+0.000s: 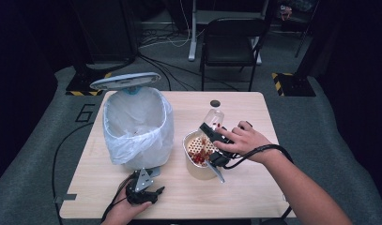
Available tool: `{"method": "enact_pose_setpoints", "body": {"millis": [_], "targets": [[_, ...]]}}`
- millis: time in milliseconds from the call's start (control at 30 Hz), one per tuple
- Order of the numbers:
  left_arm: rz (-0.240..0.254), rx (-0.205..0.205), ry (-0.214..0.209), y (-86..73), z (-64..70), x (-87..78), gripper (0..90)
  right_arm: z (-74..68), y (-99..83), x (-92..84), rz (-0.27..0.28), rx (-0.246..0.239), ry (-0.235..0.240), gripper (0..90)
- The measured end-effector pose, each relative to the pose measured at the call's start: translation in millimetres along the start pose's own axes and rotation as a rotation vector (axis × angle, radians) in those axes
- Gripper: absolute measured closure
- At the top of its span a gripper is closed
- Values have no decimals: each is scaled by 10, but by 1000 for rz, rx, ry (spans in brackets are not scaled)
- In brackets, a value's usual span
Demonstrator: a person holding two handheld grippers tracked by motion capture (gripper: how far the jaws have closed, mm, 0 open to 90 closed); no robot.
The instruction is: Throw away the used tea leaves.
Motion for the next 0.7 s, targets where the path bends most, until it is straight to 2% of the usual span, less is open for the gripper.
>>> {"method": "enact_pose_setpoints", "body": {"millis": [33,100,133,200,233,267,300,333,367,700], "targets": [[0,0,0,0,0,0,235,-1,1,-3,-1,-1,-3,479],[0,0,0,0,0,0,235,5,21,5,9,35,-30,479],[0,0,0,0,0,0,235,29,-6,-15,-8,-23,-12,480],[0,0,0,0,0,0,235,15,18,0,6,30,-32,480],[0,0,0,0,-1,0,235,30,3,-8,1,-16,-11,480],[0,0,0,0,0,0,235,24,10,-3,5,4,-16,480],[0,0,0,0,0,0,235,28,3,-8,-1,-7,-10,480],[0,0,0,0,0,0,235,27,14,1,6,16,-24,480],[0,0,0,0,0,0,235,40,1,-9,0,-16,-11,480],[0,0,0,0,0,0,235,48,-13,-12,3,-2,-9,480]]}}
Point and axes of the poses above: each handheld gripper's, and its own axes: x roughly forward along the jaws, y roughly out of its top, z roughly to its right, the point moved 7 cm from there along x, roughly forward along the jaws, and after that the axes turned 7 degrees about -x, right-handed, at the moved point
